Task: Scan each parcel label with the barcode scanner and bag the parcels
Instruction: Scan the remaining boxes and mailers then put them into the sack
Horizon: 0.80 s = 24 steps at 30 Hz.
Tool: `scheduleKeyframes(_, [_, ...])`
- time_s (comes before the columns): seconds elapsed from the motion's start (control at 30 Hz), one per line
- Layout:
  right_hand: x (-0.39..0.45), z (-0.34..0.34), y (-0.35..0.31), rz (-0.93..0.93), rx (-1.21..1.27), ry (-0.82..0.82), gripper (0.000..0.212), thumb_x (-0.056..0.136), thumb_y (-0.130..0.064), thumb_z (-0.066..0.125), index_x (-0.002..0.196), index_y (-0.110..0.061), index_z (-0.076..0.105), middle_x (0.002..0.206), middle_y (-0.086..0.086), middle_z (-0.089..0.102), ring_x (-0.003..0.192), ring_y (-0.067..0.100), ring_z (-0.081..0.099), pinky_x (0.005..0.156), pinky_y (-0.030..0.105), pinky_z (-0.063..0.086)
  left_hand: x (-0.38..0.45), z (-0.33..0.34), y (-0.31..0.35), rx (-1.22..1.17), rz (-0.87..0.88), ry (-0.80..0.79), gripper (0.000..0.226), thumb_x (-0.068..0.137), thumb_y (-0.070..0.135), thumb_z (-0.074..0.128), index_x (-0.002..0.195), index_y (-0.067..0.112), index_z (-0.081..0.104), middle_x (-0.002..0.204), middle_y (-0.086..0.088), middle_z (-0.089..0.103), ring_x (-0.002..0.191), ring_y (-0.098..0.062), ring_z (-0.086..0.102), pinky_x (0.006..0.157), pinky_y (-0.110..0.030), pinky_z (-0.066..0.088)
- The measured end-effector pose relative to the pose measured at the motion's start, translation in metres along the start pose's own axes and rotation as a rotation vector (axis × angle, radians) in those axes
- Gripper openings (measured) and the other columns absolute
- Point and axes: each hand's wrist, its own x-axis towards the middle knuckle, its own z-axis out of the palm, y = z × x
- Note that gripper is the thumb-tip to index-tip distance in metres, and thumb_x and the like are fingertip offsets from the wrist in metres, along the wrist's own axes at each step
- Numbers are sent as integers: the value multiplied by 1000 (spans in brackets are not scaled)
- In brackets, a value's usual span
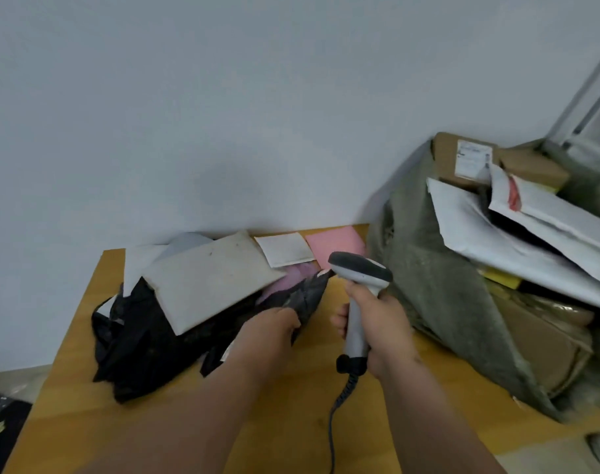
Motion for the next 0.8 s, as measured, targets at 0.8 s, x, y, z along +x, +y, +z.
scheduleKeyframes(0.8, [36,-26,52,246,-451,-316,14,97,-29,64,103,-18,59,83,12,65,66,24,67,69,41,57,-51,81,-65,-199,-922,-106,67,83,41,65,143,23,40,143,-9,36,123,-32,48,99,-46,47])
